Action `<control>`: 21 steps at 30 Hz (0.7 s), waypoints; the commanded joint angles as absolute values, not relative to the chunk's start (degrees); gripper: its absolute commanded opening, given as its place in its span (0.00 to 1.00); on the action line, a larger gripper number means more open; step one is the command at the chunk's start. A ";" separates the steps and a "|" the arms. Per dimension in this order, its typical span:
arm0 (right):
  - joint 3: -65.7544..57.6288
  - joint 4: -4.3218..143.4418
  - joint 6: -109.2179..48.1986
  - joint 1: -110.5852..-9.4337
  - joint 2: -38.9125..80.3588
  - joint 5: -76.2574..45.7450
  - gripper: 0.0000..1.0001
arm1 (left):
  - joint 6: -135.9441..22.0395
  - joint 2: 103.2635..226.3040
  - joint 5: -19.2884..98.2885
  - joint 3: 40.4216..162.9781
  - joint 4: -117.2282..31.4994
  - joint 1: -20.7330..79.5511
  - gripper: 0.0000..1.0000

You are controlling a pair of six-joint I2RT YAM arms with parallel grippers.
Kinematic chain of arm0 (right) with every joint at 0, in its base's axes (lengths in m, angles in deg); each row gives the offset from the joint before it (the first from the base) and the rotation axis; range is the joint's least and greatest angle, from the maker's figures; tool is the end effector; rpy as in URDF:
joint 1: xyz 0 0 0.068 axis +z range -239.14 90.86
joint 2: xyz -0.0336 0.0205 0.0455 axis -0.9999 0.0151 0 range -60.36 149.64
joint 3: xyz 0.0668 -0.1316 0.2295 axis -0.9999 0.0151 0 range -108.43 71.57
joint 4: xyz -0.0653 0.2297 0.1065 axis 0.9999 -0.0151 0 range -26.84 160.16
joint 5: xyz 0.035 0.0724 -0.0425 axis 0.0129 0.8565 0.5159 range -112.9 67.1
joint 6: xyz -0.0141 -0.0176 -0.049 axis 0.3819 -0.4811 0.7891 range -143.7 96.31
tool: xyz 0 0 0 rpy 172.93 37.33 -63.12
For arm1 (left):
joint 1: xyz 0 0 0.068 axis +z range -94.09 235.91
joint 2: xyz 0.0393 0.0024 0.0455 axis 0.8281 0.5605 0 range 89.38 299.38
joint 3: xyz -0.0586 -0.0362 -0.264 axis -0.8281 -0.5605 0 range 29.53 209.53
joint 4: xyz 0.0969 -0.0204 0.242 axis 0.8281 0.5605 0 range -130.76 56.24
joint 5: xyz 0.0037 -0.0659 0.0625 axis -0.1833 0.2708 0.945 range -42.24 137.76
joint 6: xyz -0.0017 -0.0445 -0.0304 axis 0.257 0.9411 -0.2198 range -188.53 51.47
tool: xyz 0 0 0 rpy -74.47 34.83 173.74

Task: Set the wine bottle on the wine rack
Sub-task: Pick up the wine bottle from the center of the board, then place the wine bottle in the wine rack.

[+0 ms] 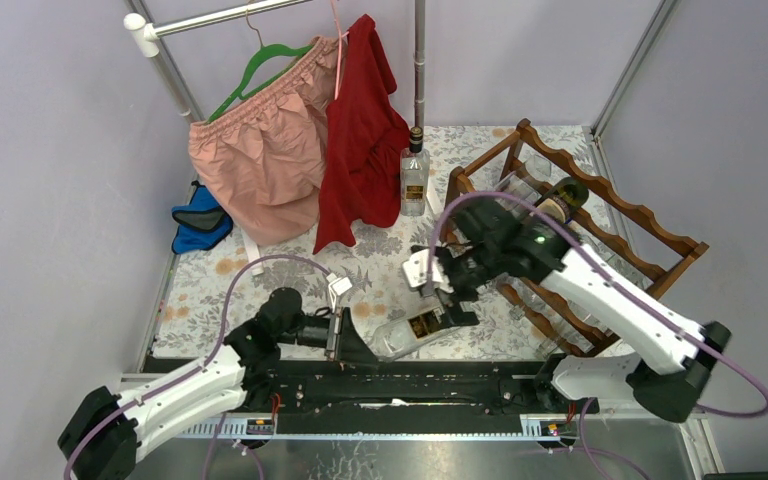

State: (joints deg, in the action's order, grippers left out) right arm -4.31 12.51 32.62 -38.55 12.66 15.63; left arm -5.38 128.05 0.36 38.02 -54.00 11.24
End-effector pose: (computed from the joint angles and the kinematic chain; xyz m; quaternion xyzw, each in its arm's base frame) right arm 0.1374 0.2021 0.3550 -0.7822 0.4557 0.2998 0.3010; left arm 0.0881 -0.1239 0.1786 0.1180 0.7647 -0.6307 0.0600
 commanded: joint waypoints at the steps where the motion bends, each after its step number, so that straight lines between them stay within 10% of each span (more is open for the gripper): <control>1: -11.34 4.61 35.23 -42.31 6.83 20.60 1.00 | -5.26 125.81 -0.62 37.82 -73.10 9.28 0.00; 21: -25.66 4.24 26.27 -55.06 -2.40 10.33 1.00 | -5.53 140.20 24.85 43.83 -96.84 -9.71 0.00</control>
